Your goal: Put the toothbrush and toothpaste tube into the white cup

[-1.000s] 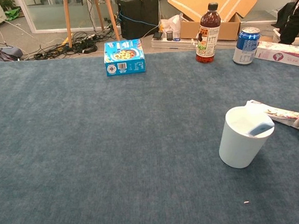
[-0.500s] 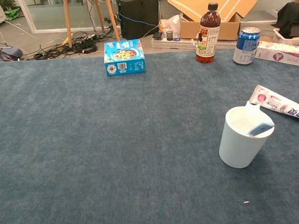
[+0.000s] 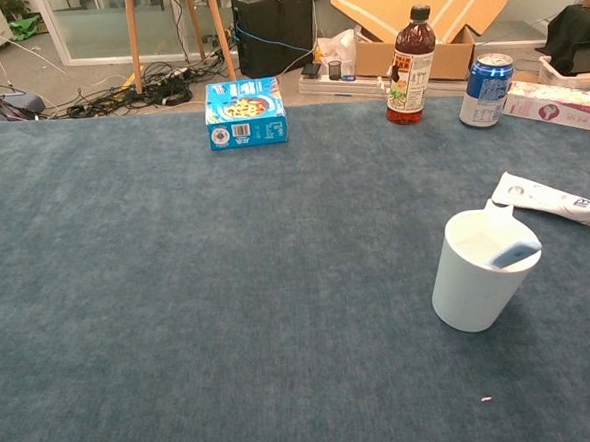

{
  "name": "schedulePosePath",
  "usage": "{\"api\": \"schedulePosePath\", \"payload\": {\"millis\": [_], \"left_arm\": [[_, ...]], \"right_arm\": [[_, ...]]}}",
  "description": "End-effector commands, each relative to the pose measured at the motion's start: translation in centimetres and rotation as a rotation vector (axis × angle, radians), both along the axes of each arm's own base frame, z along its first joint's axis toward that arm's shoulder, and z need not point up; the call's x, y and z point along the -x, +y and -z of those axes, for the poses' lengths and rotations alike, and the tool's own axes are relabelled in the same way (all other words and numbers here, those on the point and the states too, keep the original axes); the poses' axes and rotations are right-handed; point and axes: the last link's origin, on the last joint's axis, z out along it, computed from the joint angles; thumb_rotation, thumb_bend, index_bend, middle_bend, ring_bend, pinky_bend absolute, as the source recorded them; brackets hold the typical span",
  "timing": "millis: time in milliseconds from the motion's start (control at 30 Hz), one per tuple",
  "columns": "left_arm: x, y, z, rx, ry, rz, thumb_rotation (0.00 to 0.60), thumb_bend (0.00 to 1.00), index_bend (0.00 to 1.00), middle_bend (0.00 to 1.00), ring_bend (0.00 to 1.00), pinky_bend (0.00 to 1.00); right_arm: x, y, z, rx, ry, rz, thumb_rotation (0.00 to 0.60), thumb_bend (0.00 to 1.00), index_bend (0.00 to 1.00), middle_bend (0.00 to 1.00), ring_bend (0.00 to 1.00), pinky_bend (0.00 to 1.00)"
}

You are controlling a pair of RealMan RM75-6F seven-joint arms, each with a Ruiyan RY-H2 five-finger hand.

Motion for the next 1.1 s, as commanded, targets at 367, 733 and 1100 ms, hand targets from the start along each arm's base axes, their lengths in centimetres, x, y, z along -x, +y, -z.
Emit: {"api": "schedulePosePath", "payload": {"millis": [367,733,1100], "left_arm": [[0.0,0.0,-0.1,-0.001,-0.004,0.001,0.6,0.0,0.81,0.54,0.43,0.39],[0.0,0.0,-0.1,-0.003,-0.006,0.002,0.6,0.0,0.81,0.54,0.43,0.39],[-0.1,0.0,-0.2,-0.005,-0.007,0.004,0.6,0.0,0.81,0.54,0.43,0.39]], "right_arm": [[-0.9,1.5,1.5,-0.087,0.004,-0.052,0.6,0.85,0.17,0.99,1.0,1.0],[0.4,0.0,2.4,-0.07,0.068,-0.015,0.6,0.86,0.17,0.99,1.0,1.0],[1.9,-1.3,1.8,-0.014,0.126,0.041,0.6,0.85,0.17,0.99,1.0,1.0]]}}
